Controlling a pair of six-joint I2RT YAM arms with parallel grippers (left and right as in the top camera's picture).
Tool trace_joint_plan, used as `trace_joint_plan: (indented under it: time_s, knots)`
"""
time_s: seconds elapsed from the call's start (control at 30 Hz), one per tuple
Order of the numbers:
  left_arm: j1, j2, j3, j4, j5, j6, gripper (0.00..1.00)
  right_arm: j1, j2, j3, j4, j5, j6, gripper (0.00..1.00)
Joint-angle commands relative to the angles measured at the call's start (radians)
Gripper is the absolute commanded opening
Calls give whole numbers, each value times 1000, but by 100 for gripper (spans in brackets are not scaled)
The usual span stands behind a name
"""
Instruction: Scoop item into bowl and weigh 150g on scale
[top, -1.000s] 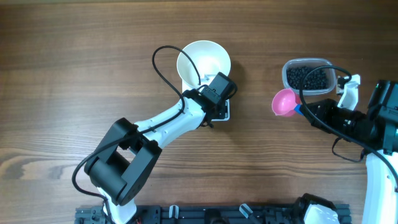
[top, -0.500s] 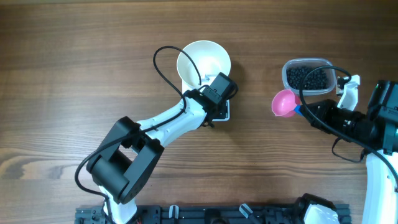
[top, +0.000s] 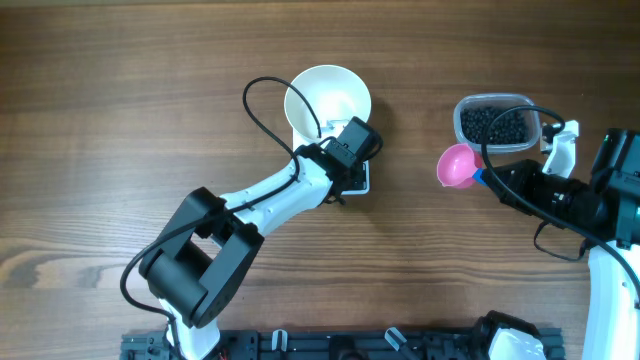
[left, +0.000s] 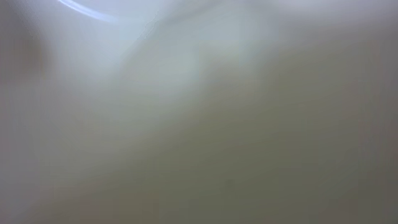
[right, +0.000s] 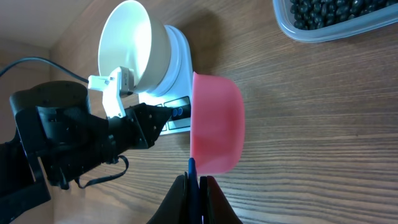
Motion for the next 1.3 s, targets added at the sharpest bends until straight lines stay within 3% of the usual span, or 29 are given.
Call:
trace_joint_plan:
  time_s: [0.0,0.67,0.97,1.17,1.27]
  knots:
    - [0,60,-48,-11,2,-18,4,-4,-12,23,-5,10,-20,4]
    - [0,31,-46,-57,15,-29,4,-4,-12,23,-7,36,-21,4]
    - [0,-264,-23,-95,74,162,4,-4,-12,23,-5,36,-21,4]
    - [2,-521,-23,-220,89,374,4,-4,-12,23,-2,36,-21,4]
    - [5,-610,-23,-327,87,647,4,-4,-12,23,-2,35,-21,4]
